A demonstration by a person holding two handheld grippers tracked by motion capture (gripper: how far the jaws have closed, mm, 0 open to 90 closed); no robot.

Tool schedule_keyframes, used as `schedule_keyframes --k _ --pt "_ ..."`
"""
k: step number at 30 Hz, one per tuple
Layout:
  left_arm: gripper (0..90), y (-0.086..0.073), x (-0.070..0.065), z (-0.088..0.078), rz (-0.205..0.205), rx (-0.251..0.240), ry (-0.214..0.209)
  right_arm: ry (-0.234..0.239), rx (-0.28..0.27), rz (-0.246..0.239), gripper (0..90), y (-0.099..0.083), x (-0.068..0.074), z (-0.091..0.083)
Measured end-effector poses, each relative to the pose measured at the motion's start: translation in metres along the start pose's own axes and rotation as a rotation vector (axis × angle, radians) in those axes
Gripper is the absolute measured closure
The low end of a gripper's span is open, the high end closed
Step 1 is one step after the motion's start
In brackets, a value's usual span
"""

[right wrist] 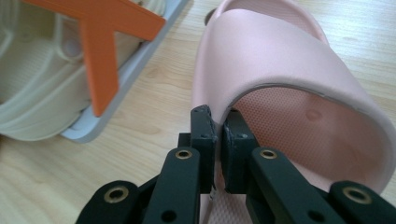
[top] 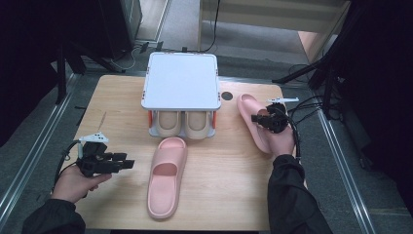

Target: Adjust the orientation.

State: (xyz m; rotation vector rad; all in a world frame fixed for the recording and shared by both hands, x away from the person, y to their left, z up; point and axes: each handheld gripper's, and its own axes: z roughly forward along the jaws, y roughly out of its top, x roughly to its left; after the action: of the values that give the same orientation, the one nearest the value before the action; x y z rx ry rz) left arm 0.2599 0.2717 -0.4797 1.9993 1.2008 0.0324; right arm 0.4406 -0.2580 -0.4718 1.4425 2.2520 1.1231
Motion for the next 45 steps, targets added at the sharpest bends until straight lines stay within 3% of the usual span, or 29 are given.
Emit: schedule_keyframes --k 12,21,36,39,45 --pt "46.1 0.009 -0.001 0.008 0.022 0.017 -0.004 0.056 -0.021 -0.035 85.8 -0.008 0.038 -0.045" --pt "44.9 0.017 -0.003 0.016 0.051 0.025 -0.017 0.099 -0.015 -0.05 85.7 -0.029 0.068 -0.074" --pt "44.2 0.032 -0.008 0.029 0.092 0.031 -0.045 0.146 0.017 -0.066 85.5 -0.059 0.106 -0.081" --pt "44.1 0.037 -0.009 0.034 0.112 0.036 -0.055 0.175 0.021 -0.074 85.6 -0.067 0.119 -0.078" --pt "44.2 0.041 -0.011 0.039 0.124 0.038 -0.064 0.184 0.054 -0.102 85.6 -0.074 0.138 -0.067"
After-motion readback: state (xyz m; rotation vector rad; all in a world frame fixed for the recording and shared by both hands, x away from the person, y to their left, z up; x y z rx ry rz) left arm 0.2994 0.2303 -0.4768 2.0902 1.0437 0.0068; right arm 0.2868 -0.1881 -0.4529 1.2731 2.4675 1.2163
